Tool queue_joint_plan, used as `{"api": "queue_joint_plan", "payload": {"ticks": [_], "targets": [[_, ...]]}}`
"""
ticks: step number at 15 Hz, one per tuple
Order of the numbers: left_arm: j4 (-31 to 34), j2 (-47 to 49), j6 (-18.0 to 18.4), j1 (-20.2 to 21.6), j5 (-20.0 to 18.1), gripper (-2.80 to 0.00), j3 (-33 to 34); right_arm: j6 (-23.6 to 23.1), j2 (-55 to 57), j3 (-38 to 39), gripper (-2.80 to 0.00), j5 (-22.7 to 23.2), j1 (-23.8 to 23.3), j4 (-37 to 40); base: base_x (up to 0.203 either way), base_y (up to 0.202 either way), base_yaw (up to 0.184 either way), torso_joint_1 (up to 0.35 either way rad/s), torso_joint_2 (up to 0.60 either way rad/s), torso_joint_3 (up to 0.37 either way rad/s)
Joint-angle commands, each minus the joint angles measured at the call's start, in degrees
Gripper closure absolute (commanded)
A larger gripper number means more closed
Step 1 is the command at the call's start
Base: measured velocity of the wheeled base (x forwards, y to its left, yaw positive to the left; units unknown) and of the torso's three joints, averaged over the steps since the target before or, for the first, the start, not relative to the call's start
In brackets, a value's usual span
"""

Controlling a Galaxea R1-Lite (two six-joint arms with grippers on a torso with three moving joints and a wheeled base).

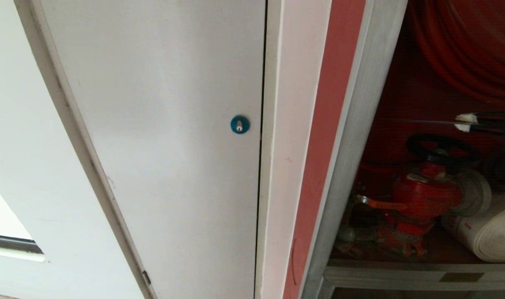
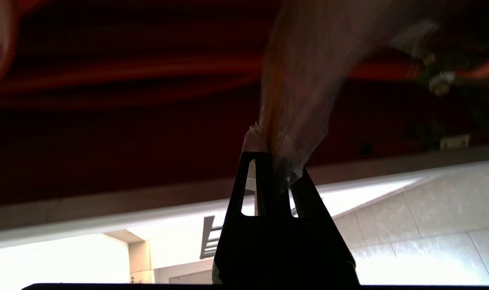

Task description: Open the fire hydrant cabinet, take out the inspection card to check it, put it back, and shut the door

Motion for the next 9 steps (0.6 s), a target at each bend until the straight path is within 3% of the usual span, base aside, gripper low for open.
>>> {"api": "queue_joint_plan", "payload": {"ticks": [1, 4, 9], "targets": [[-0.06, 0.07, -0.02, 0.0, 0.02, 0.0, 0.01, 0.3, 0.79, 1.88, 0.0, -0.11, -0.08, -2.75, 0.0, 0.0, 0.0, 0.0, 0.0, 0.0], [-0.07, 0.07, -0.02, 0.0, 0.02, 0.0, 0.01, 0.17, 1.58, 4.7, 0.0, -0.39, 0.0, -8.3, 0.0, 0.0, 0.0, 0.0, 0.0, 0.0], [-0.01, 0.07, -0.02, 0.0, 0.02, 0.0, 0.01, 0.08, 5.02, 5.61, 0.0, -0.18, 0.97, -9.11, 0.0, 0.0, 0.0, 0.0, 0.0, 0.0]]}}
